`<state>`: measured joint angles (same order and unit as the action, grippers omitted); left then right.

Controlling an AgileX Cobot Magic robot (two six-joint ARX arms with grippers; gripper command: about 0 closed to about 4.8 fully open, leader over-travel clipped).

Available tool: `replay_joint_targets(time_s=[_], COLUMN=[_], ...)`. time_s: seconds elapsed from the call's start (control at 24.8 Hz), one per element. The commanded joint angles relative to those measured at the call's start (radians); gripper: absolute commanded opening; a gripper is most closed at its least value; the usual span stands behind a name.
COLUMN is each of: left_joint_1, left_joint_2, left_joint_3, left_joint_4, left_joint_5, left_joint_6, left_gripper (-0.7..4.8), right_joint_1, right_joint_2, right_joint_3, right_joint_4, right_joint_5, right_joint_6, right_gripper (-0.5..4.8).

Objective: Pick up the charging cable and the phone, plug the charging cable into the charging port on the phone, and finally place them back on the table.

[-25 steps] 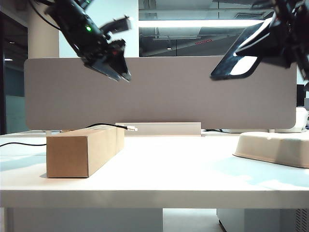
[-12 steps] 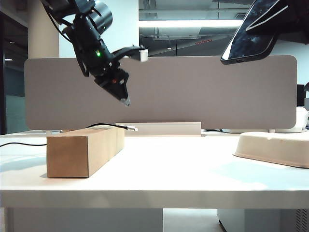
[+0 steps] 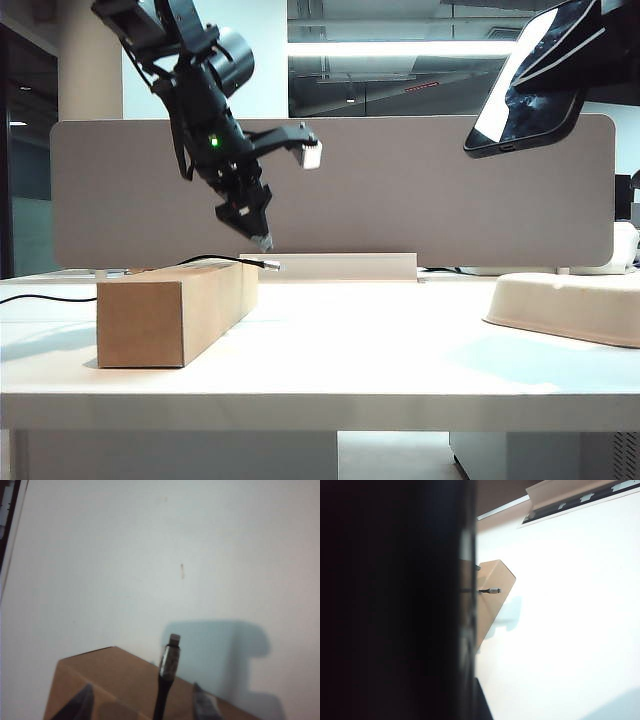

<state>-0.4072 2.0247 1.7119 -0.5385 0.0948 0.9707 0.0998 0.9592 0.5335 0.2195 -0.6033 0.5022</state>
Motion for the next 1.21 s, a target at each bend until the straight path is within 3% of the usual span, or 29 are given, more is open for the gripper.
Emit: replay_joint_targets(time_s=[0.04,0.08,0.4,0.44,0.57,0.81,0.93,1.21], left_joint_1=[-0.006,-0.011,-0.014,-0.014,-0.016,-0.031,-0.036,-0.036], left_joint_2=[0.022,0.032,0.072,0.074,0.085,0.092,0.097,0.101], left_joint_3=[0.004,0.005,0.005,0.005,0.005,0.005,0.005,0.005], left_joint_4=[0.004,0.012,0.058,0.059,0.074,0.093,0.092,0.076], left_joint_5=[-0.017,-0.044,-0.057,-0.057,-0.056,-0.049,-0.05,-0.058], left_joint_6=[0.024,0.024,0.024,0.024,0.02,0.021,0.02,0.02], left_gripper=[2.9,3.31,3.3,3.17,2.06,2.03,1.46,1.46], right_joint_1=[0.0,0.0,0.0,0.0,0.0,0.0,0.0,0.0], right_joint_2=[-0.01,-0.013,-0.018,-0.018,-0.018,-0.018,-0.018,-0.018], right_joint_3=[0.009,0.009,0.009,0.009,0.009,0.009,0.009,0.009], right_joint_4=[0.035,0.034,0.016,0.014,0.014,0.013,0.013,0.009], right_joint_5=[-0.006,-0.006,-0.005,-0.005,-0.004,-0.002,-0.002,-0.001], right_joint_6=[-0.009,-0.009,-0.01,-0.01,-0.014,-0.032,-0.032,-0.032], right_gripper=[-0.06,-0.06,-0.06,-0.06,-0.06,-0.06,-0.06,-0.06])
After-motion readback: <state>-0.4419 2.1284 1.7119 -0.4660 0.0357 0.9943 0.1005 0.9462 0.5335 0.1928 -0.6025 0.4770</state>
